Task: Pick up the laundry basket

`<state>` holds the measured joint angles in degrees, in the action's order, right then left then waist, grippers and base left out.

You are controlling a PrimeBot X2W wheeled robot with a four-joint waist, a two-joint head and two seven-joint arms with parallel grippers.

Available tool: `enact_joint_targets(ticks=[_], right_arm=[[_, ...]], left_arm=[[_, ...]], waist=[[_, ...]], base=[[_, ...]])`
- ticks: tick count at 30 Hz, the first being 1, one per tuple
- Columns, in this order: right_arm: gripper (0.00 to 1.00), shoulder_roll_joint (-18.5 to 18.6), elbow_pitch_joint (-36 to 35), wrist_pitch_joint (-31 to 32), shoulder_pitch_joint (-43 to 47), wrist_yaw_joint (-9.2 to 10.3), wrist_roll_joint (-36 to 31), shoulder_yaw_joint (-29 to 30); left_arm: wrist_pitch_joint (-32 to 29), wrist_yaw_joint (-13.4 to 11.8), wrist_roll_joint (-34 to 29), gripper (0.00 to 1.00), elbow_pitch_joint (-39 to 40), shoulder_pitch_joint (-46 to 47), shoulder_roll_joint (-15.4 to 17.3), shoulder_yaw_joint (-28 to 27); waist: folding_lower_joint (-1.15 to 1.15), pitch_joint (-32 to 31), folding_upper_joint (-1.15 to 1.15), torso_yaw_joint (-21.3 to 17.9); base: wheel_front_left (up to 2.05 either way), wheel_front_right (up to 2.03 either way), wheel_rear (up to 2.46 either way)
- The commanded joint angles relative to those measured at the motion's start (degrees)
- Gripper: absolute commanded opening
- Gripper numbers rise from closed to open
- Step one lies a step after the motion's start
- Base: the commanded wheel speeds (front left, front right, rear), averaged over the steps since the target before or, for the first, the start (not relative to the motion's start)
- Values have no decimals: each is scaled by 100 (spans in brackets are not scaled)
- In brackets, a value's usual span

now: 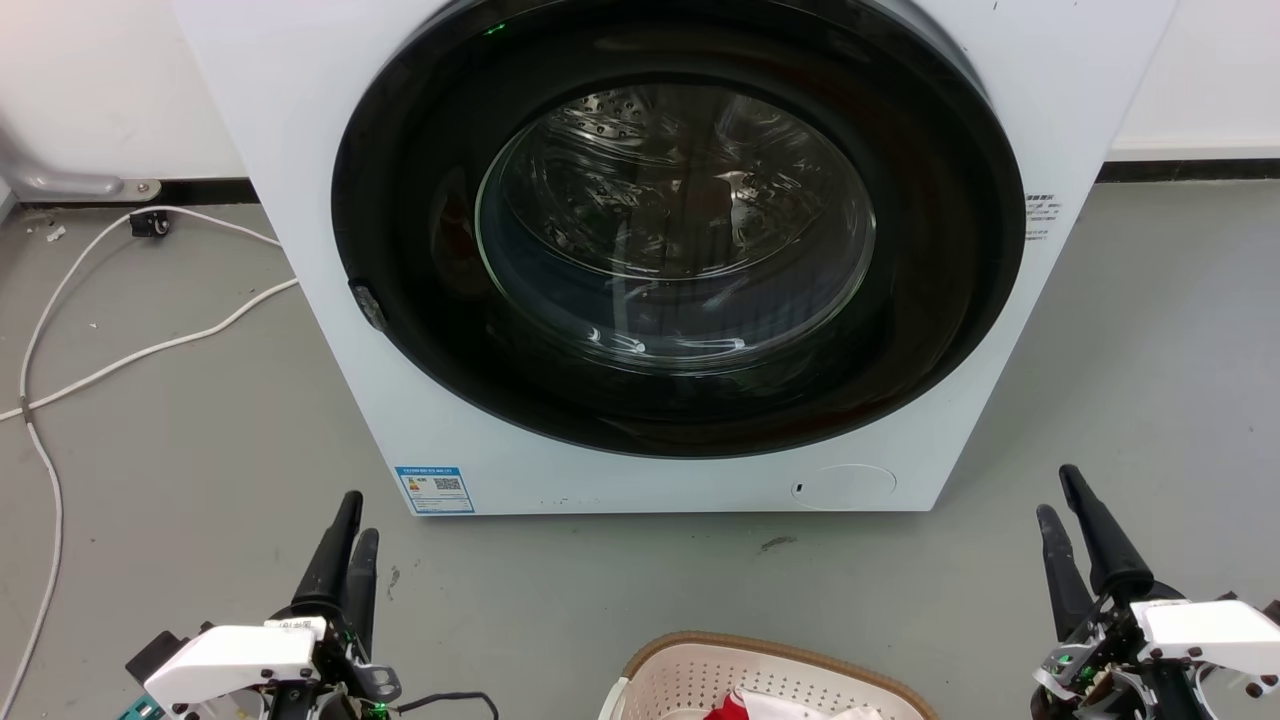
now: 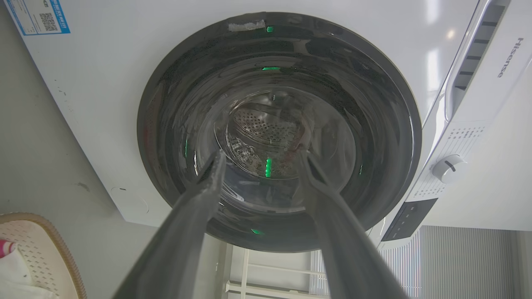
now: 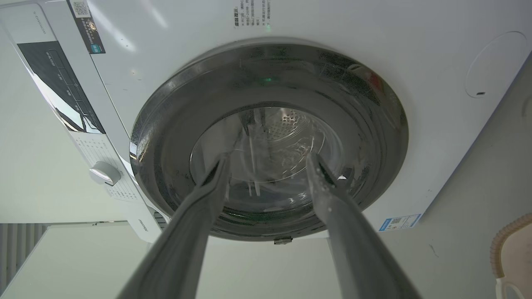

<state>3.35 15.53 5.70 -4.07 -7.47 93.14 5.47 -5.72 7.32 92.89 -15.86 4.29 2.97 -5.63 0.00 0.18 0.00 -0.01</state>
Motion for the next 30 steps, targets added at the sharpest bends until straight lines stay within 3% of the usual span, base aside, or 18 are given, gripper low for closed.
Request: enact_joint_targets(ticks=[1, 9, 15, 30], right_arm=[[100, 9, -136, -44, -116, -1, -37, -34], [100, 9, -345, -241, -81, -1, -123, -200], [100, 66, -468, -438, -53, -2, -390, -291], [100, 1, -790, -797, 32, -2, -2869, -197]], left_arm=[[62, 2, 1, 100, 121, 119, 26, 39], [296, 4, -59, 100, 276, 144, 24, 180], [454, 5, -457, 100, 470, 152, 22, 202], [797, 9, -2435, 100, 883, 142, 17, 197]], waist=[[0, 2, 0, -1], [0, 5, 0, -2], [0, 4, 0, 4], [0, 3, 0, 8]], base=[[0, 0, 0], [0, 0, 0], [0, 0, 0], [0, 0, 0]])
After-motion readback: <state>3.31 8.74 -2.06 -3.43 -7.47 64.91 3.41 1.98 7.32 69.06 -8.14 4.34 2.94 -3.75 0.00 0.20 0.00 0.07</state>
